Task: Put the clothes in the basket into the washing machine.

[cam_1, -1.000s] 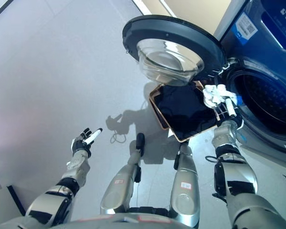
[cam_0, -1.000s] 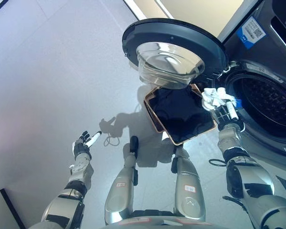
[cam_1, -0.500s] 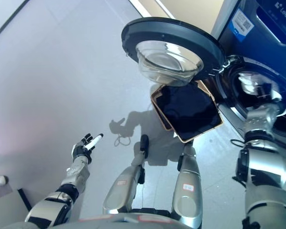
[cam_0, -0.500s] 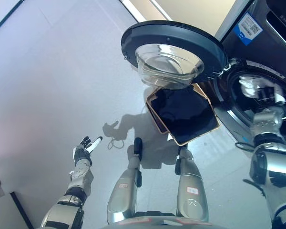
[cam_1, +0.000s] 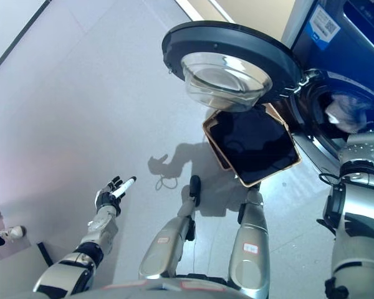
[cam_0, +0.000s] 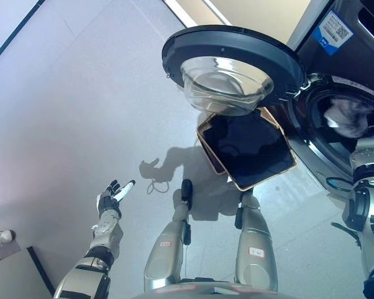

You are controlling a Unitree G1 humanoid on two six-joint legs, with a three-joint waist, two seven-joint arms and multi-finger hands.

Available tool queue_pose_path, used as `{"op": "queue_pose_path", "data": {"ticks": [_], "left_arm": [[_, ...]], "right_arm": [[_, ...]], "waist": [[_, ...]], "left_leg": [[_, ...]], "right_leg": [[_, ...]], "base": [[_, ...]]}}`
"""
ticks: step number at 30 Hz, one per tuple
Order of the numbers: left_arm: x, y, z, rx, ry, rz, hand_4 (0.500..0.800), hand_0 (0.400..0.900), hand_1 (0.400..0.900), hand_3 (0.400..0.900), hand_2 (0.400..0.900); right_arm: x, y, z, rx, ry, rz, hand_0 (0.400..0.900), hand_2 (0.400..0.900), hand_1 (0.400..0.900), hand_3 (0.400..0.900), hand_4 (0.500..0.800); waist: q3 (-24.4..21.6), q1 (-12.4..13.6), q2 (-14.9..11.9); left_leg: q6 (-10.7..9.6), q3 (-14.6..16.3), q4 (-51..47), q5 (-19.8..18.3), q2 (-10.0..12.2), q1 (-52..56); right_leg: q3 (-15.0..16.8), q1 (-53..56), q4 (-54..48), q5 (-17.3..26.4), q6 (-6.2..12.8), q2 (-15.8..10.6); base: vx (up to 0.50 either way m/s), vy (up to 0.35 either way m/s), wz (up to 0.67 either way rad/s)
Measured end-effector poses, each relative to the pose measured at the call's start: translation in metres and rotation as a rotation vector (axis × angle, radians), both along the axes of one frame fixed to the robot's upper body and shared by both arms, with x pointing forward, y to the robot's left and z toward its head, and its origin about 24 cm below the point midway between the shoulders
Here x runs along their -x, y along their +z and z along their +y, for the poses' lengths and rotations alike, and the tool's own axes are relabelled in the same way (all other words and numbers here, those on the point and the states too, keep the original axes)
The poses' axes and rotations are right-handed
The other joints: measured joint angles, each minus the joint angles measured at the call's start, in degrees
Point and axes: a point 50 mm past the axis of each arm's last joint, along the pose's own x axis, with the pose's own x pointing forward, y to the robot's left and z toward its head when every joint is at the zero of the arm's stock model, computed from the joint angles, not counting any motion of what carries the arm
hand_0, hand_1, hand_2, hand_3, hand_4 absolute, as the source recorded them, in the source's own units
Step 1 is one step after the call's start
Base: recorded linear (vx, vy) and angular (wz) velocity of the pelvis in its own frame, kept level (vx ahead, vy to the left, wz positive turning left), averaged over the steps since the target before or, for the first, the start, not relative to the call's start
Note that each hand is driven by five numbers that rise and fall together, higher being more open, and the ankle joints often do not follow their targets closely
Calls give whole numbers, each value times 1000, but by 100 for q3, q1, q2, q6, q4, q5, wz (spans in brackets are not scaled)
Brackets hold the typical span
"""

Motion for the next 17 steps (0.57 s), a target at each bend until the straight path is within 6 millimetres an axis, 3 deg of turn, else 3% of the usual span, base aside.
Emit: {"op": "queue_pose_path", "data": {"ticks": [17], "left_arm": [[-3, 3, -1, -1, 0, -14, 800, 900, 900, 900, 900]], "right_arm": [[-1, -2, 1, 1, 6, 9, 900, 900, 900, 900, 800]], "waist": [[3, -25, -6]], "left_leg": [[2, 2, -1, 3, -4, 34]], "right_leg": [[8, 28, 13, 0, 0, -3]], "base": [[2, 1, 0]]}}
